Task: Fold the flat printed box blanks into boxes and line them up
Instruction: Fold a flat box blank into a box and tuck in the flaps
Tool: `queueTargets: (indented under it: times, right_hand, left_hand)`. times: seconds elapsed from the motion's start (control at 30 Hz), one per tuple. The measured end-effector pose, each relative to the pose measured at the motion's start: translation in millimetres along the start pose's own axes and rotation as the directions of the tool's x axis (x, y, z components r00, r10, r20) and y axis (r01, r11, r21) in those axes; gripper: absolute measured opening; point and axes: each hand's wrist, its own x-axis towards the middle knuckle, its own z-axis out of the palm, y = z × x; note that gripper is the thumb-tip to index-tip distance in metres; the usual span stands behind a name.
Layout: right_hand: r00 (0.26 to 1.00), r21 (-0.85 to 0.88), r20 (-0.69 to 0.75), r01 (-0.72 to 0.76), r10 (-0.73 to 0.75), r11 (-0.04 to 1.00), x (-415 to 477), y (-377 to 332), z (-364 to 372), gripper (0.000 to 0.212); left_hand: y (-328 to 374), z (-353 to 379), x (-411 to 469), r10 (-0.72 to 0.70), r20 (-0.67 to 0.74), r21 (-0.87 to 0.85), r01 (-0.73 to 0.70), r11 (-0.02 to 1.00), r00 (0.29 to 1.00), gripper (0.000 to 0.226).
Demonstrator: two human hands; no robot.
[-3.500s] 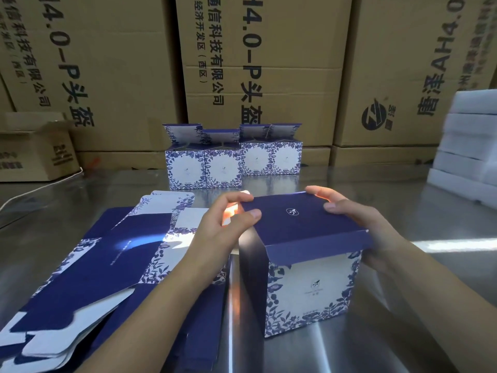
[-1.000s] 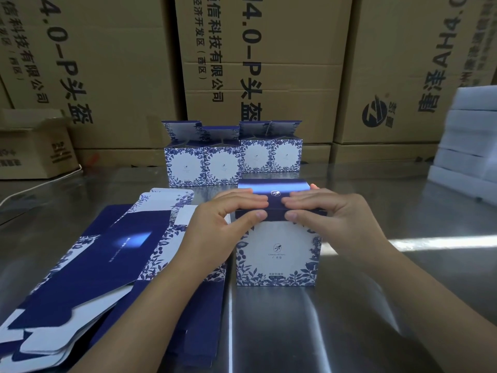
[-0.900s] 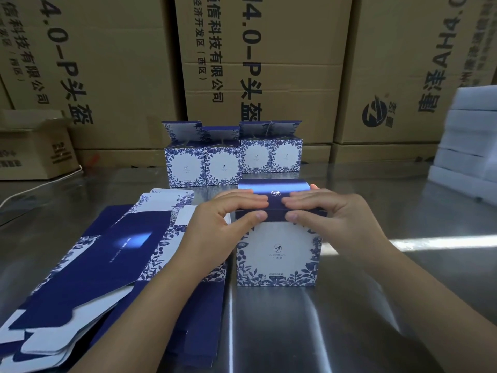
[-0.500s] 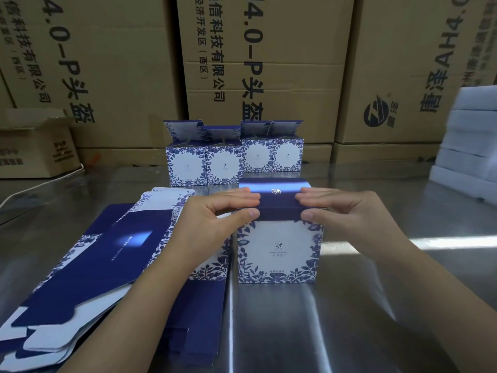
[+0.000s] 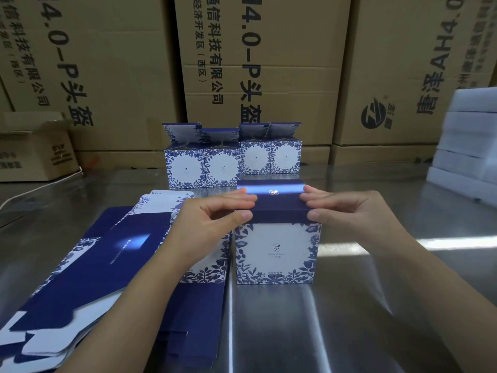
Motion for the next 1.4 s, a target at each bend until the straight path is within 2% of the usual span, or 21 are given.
queueTargets:
  times: [0.27, 0.33, 0.43, 0.5, 0.6, 0.77, 0.9, 1.0, 1.1, 1.2, 1.3, 1.4]
  right_hand:
    - [0.998, -0.051, -0.028, 0.056, -0.057, 0.997, 0, 2, 5, 0.012]
    - [0.997, -0.097, -0.032, 0.065, -0.068, 0.993, -2, 2, 8, 0.008]
    - [0.988, -0.299, -0.042, 0.128, -0.147, 0.946, -4, 4, 16, 0.014]
    - [0.978, -0.383, -0.054, 0.164, -0.199, 0.909, -5, 3, 27, 0.015]
    - [0.969, -0.419, -0.099, 0.166, -0.227, 0.892, -6, 5, 41, 0.021]
    - [0.964, -0.377, -0.164, 0.135, -0.21, 0.916, -4, 9, 47, 0.015]
    - [0.952, -0.396, -0.203, 0.134, -0.229, 0.909, -3, 14, 54, 0.023]
    - [0.966, -0.362, -0.206, 0.074, -0.157, 0.929, -8, 13, 52, 0.024]
    - [0.987, -0.361, -0.142, 0.02, -0.076, 0.932, -13, 12, 45, 0.034]
    - [0.983, -0.413, -0.166, 0.005, -0.081, 0.911, -12, 11, 40, 0.037]
    - [0.972, -0.394, -0.215, 0.0, -0.092, 0.919, -8, 14, 37, 0.04]
    - [0.959, -0.342, -0.283, -0.098, -0.003, 0.935, 6, 21, 29, 0.036]
  left_hand:
    - [0, 3, -1, 0.022, -0.047, 0.039, -0.02, 0.999, 0.999, 0.025]
    - [0, 7, -3, 0.059, -0.063, 0.119, -0.052, 0.992, 0.996, 0.026]
    - [4, 19, -6, 0.123, -0.049, 0.317, -0.101, 0.943, 0.991, 0.023]
    - [3, 27, -8, 0.16, -0.042, 0.38, -0.132, 0.915, 0.986, 0.024]
    - [2, 32, -8, 0.177, -0.094, 0.354, -0.134, 0.926, 0.98, 0.022]
    - [1, 39, -8, 0.17, -0.172, 0.346, -0.102, 0.933, 0.97, 0.016]
    - [0, 41, -8, 0.181, -0.197, 0.362, -0.1, 0.927, 0.963, 0.016]
    - [3, 39, -12, 0.128, -0.18, 0.332, -0.062, 0.941, 0.975, 0.028]
    - [6, 33, -15, 0.014, -0.148, 0.303, 0.032, 0.953, 0.989, 0.033]
    - [9, 26, -12, -0.082, -0.237, 0.259, 0.144, 0.955, 0.968, 0.033]
    - [15, 18, -1, -0.175, -0.283, 0.307, 0.262, 0.915, 0.943, 0.028]
    - [19, 13, 22, -0.178, -0.195, 0.507, 0.254, 0.823, 0.965, 0.015]
